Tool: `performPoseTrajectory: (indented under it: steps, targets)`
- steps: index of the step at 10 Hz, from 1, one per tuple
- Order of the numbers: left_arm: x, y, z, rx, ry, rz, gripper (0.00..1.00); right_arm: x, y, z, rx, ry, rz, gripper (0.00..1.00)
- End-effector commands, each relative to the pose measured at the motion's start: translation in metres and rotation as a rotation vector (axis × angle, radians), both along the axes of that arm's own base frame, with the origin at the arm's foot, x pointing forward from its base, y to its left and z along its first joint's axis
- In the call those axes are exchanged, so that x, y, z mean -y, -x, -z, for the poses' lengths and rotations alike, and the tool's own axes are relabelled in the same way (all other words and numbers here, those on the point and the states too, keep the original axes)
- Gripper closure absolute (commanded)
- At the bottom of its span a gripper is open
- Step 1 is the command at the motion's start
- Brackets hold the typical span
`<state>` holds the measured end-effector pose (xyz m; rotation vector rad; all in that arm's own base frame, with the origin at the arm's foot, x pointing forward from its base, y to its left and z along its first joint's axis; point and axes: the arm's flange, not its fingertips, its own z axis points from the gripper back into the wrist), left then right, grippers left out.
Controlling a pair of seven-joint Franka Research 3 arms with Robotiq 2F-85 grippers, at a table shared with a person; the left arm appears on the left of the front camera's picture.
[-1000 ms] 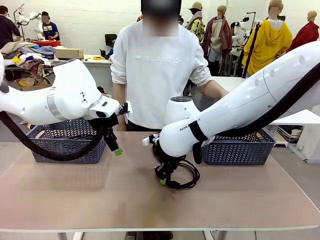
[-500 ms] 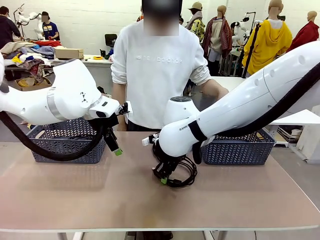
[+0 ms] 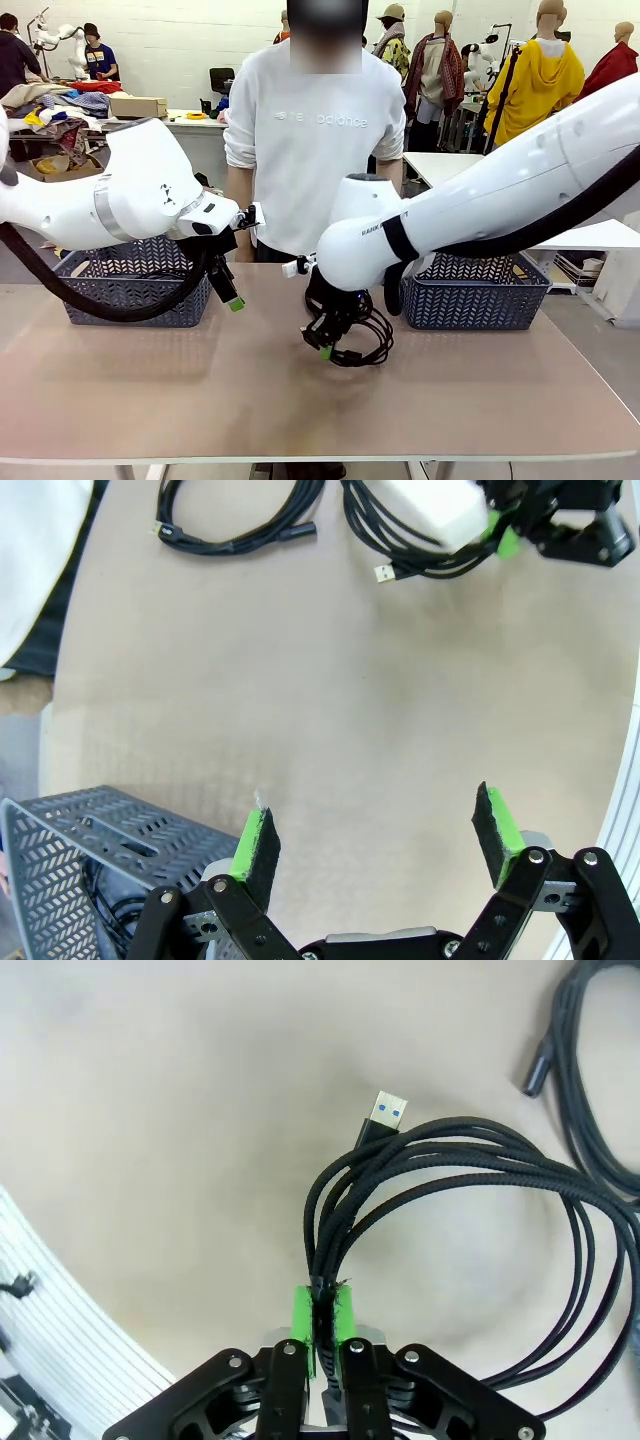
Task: Organize the cables according to human instructions.
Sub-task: Pick up a bundle of cables and place it in the basket indicated by the human.
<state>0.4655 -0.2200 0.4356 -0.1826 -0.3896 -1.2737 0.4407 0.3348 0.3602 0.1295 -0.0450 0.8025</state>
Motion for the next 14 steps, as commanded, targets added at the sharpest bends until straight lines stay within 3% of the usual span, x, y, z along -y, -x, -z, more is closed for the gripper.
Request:
performPoseTrajectory:
  steps: [1, 6, 10, 14]
  targets:
    - [-0.001, -0.001, -0.002, 0.003, -0.005, 0.000, 0.00, 0.038, 0.006, -0.017, 0.027, -0.006, -0.128, 1.00]
    - [-0.001, -0.001, -0.002, 0.003, -0.005, 0.000, 0.00, 0.115, -0.004, -0.096, 0.078, 0.014, -0.542, 1.00]
    - [-0.001, -0.001, -0.002, 0.003, -0.005, 0.000, 0.00, 0.194, -0.050, -0.126, 0.096, 0.139, -0.597, 1.00]
    - [-0.001, -0.001, -0.002, 0.003, -0.005, 0.000, 0.00, 0.232, -0.105, -0.128, 0.155, 0.101, -0.660, 1.00]
